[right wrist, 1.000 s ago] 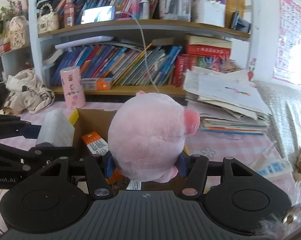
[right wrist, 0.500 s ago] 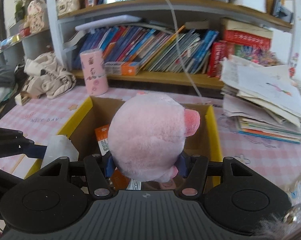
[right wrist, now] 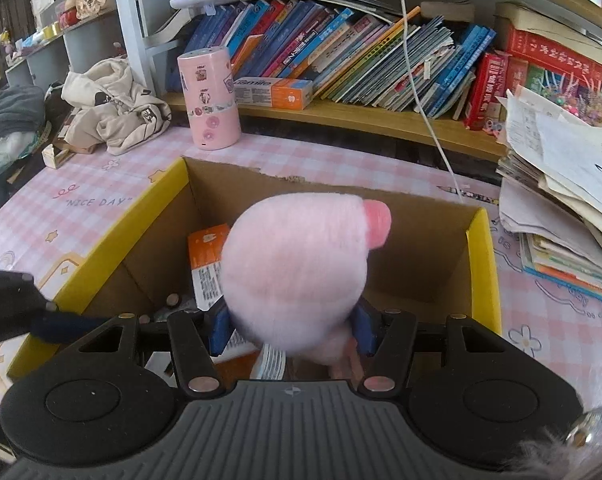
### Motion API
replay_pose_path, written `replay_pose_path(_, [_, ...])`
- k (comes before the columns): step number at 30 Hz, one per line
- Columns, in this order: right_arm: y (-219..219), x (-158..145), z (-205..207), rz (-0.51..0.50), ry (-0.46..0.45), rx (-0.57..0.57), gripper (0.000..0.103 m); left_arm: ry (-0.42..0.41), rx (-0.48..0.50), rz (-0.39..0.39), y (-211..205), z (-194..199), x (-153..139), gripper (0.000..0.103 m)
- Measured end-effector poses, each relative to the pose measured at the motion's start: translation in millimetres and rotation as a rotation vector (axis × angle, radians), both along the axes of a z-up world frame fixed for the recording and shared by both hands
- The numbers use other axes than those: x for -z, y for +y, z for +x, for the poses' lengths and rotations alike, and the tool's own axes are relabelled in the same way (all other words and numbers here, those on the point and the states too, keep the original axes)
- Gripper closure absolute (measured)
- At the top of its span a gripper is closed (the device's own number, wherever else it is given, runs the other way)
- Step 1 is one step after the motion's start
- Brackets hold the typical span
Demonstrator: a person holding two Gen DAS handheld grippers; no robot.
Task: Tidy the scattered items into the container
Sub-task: 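Open the left tool to drop the charger while the right tool releases the plush pig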
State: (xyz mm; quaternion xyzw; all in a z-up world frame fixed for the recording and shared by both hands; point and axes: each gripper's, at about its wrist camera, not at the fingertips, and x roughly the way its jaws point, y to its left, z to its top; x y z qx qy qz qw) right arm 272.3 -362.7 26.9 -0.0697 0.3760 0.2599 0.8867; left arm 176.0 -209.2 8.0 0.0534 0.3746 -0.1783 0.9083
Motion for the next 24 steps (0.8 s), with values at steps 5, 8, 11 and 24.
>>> replay_pose_path(5, [2.6,-1.0,20.9,0.015,0.046,-0.005,0.048,-0.004,0.003,0.007,-2.9,1.4,1.0,0.043])
replay_pose_path(8, [8.4,-0.9,31.8,0.005,0.059,-0.02,0.047,-0.005,0.009,-0.004,-4.5,1.9,0.8,0.035])
replay_pose_path(11, [14.5,3.2,37.1,-0.026,0.064,-0.033,0.041,-0.018,0.011,0.01,-6.5,1.8,0.2,0.027])
replay_pose_path(24, [8.3,-10.5,20.5,0.003,-0.022,0.02,0.011,-0.037,0.018,0.03,-8.3,-0.1,-0.5,0.014])
